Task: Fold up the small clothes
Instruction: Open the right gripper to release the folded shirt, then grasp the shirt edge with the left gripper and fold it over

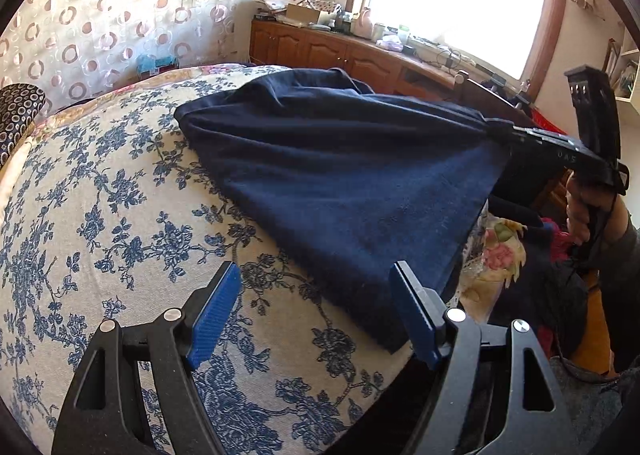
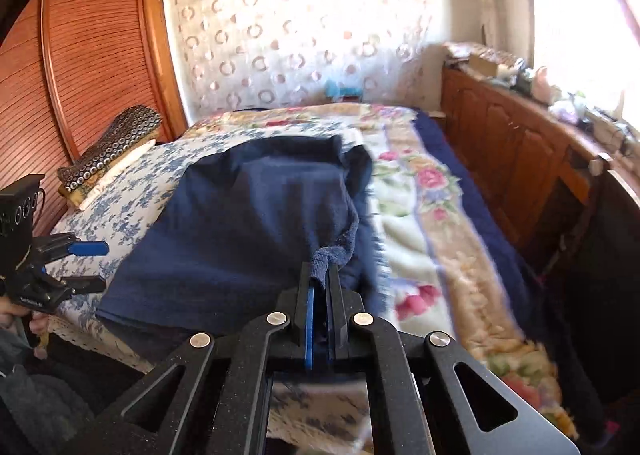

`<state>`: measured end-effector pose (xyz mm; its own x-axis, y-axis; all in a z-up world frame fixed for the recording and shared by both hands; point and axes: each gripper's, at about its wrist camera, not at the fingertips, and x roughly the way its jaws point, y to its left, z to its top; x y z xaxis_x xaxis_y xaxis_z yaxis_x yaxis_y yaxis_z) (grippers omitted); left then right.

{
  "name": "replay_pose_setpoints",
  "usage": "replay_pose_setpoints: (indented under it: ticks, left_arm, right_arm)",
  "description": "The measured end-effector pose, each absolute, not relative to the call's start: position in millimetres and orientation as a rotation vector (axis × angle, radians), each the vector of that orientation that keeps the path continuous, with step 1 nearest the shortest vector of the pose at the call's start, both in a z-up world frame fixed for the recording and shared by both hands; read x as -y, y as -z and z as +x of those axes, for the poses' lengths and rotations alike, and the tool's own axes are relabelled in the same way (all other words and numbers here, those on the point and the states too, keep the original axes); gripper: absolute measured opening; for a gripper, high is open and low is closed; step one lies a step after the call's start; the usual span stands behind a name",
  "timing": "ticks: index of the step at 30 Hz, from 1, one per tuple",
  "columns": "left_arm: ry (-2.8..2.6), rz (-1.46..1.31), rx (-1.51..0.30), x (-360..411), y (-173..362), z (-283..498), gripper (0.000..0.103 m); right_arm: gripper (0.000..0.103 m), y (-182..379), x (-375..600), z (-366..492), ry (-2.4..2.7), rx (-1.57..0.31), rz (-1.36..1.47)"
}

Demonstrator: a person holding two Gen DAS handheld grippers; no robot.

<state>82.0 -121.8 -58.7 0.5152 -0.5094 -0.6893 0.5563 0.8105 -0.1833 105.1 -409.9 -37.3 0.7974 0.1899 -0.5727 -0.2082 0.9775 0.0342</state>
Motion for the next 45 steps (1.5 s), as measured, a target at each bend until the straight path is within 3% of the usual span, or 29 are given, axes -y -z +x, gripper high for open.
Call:
replay_pose_setpoints:
  ticks: [8, 10, 15, 19, 28, 32, 33, 35, 45]
  left_arm:
    - [0.665, 0.056, -0.841, 128, 67, 79, 0.075]
    - [0.681, 0.038, -0.855, 128, 69, 79, 0.069]
    - [0.689, 0.045, -0.859, 133, 71, 75, 0.068]
    - [0.686, 0.062, -0.859, 137, 72, 73, 0.068]
    - [0.7, 0.085, -0.872, 144, 76, 71, 0.064]
    - [0.723, 0.094, -0.881, 149, 79, 67, 0.048]
    - [0.732, 0.097, -0.884, 150, 79, 66, 0.031]
    - [0.751, 0.095, -0.88, 152, 76, 65, 0.018]
    - [0.806, 0.046, -0.721, 155, -3, 87, 0.013]
  right_arm:
    - [0.004, 76, 427, 107, -0.187, -0.714, 0.035]
    - [0.013, 73, 429, 108, -0.193, -0.703, 0.054]
    - [0.042, 75, 424, 110, -0.157, -0.699, 0.04]
    - [0.052, 83, 424, 114, -0.14, -0.704, 0.055]
    - [0.054, 91, 413, 131, -0.158, -0.749, 0.047]
    - [0.054, 88, 412, 131, -0.148, -0.74, 0.03]
    - [0.054, 86, 413, 130, -0.143, -0.732, 0.023]
    - [0.054, 80, 413, 126, -0.138, -0.707, 0.006]
    - [0.074, 41, 381, 88, -0.324, -0.56, -0.027]
